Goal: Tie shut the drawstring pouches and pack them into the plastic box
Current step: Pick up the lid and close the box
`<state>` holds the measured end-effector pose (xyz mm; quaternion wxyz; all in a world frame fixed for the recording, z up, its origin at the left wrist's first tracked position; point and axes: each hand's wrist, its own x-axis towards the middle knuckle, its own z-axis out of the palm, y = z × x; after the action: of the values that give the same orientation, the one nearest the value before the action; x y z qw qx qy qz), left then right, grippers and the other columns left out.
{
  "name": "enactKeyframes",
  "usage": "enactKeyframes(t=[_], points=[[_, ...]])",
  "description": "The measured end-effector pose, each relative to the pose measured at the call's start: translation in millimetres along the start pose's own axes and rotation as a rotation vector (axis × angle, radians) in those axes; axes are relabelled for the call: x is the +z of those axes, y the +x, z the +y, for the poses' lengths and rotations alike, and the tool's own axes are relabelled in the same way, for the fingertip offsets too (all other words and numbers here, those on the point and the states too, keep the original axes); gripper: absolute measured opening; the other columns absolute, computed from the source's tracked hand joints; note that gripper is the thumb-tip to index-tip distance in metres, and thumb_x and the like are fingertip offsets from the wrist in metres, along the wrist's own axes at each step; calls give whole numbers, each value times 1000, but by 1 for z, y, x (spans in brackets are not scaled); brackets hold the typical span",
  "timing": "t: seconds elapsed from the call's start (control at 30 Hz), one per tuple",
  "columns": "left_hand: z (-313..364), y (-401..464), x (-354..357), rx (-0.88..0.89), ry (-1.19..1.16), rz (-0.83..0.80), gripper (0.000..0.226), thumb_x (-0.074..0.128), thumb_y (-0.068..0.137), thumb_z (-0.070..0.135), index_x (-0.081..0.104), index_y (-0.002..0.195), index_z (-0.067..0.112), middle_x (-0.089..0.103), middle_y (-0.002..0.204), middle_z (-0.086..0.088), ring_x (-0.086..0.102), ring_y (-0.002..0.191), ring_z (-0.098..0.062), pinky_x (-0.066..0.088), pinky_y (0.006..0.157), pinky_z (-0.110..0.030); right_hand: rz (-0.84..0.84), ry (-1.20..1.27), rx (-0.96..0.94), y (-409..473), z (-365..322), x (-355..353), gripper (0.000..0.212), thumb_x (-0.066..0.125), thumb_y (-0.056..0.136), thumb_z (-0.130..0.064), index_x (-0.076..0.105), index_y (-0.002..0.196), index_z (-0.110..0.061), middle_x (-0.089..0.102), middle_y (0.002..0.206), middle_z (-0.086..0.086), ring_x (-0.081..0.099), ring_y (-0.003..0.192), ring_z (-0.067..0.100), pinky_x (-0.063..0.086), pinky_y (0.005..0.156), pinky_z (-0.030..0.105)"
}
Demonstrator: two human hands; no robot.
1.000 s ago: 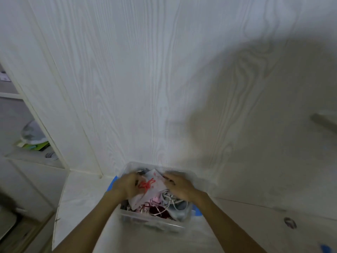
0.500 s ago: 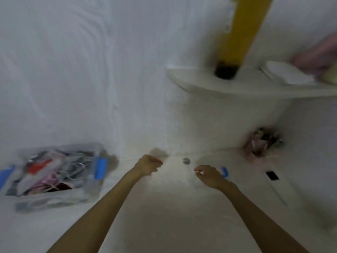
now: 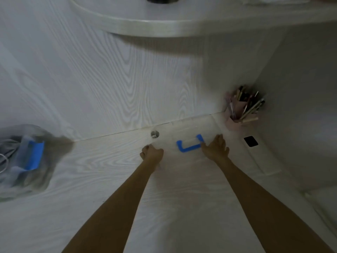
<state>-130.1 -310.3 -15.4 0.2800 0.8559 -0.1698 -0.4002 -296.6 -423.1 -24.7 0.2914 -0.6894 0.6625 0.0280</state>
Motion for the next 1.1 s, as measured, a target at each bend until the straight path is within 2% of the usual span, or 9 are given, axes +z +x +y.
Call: enactKeyframes(t=[0.23, 0.33, 0.43, 0.6, 0.7, 0.8, 0.93, 1.03, 1.1], points=[[7, 16, 3, 21, 29, -18, 65, 56, 90, 31, 29, 144, 9, 19, 152, -11, 20, 138, -32, 26, 113, -46, 123, 112, 200, 21, -1, -15, 80, 50, 90, -50, 18, 147, -4, 18, 153, 13, 20, 138, 33, 22, 111, 42], [-2, 16, -4, 31, -238, 32, 56, 56, 91, 23, 34, 143, 12, 38, 142, -15, 42, 126, -34, 40, 104, -42, 111, 146, 274, 18, -1, -22, 72, 52, 87, -54, 36, 137, -4, 32, 143, 16, 29, 131, 33, 28, 107, 40], [-26, 6, -26, 73, -442, 115, 44, 46, 97, 19, 39, 140, 16, 51, 133, -16, 54, 114, -33, 47, 98, -45, 13, 437, 293, 2, -3, -17, 77, 64, 83, -44, 35, 137, 3, 41, 141, 19, 41, 127, 35, 38, 102, 38], [-58, -27, -103, 235, -692, 285, 40, 51, 97, 19, 46, 136, 19, 57, 117, -7, 60, 90, -22, 54, 71, -27, 119, 690, 166, -53, -54, -6, 60, 68, 85, -29, 45, 131, 1, 53, 130, 19, 53, 117, 34, 44, 94, 38], [-76, -43, -158, 307, -694, 434, 46, 62, 90, 21, 48, 135, 21, 56, 118, -3, 61, 102, -27, 51, 90, -44, 41, 747, 36, -87, -100, 3, 42, 69, 83, -31, 62, 114, -3, 61, 98, 9, 58, 88, 23, 49, 90, 39], [-104, -65, -232, 343, -685, 583, 48, 65, 88, 15, 50, 133, 11, 58, 123, -7, 58, 113, -29, 47, 98, -46, -58, 777, -117, -134, -165, 12, 22, 67, 85, -26, 60, 97, -10, 59, 83, 5, 54, 66, 15, 51, 70, 32], [-148, -82, -322, 351, -651, 670, 43, 63, 88, 13, 52, 129, 5, 60, 121, -15, 57, 112, -30, 43, 98, -36, -138, 631, -289, -191, -246, 30, 28, 66, 86, -29, 65, 99, -4, 60, 85, 9, 55, 60, 14, 51, 62, 29], [-184, -89, -385, 313, -613, 781, 23, 61, 89, 13, 63, 112, 14, 65, 100, -9, 62, 92, -22, 44, 89, -27, -270, 551, -358, -228, -295, 52, 29, 68, 85, -29, 59, 101, -6, 62, 89, 9, 58, 61, 12, 49, 59, 23], [-206, -86, -419, 238, -590, 841, 36, 62, 89, 21, 61, 124, 15, 66, 111, -8, 61, 103, -24, 45, 96, -32, -346, 518, -383, -243, -317, 70, 32, 71, 83, -29, 59, 102, -6, 64, 89, 10, 61, 63, 13, 51, 62, 24]])
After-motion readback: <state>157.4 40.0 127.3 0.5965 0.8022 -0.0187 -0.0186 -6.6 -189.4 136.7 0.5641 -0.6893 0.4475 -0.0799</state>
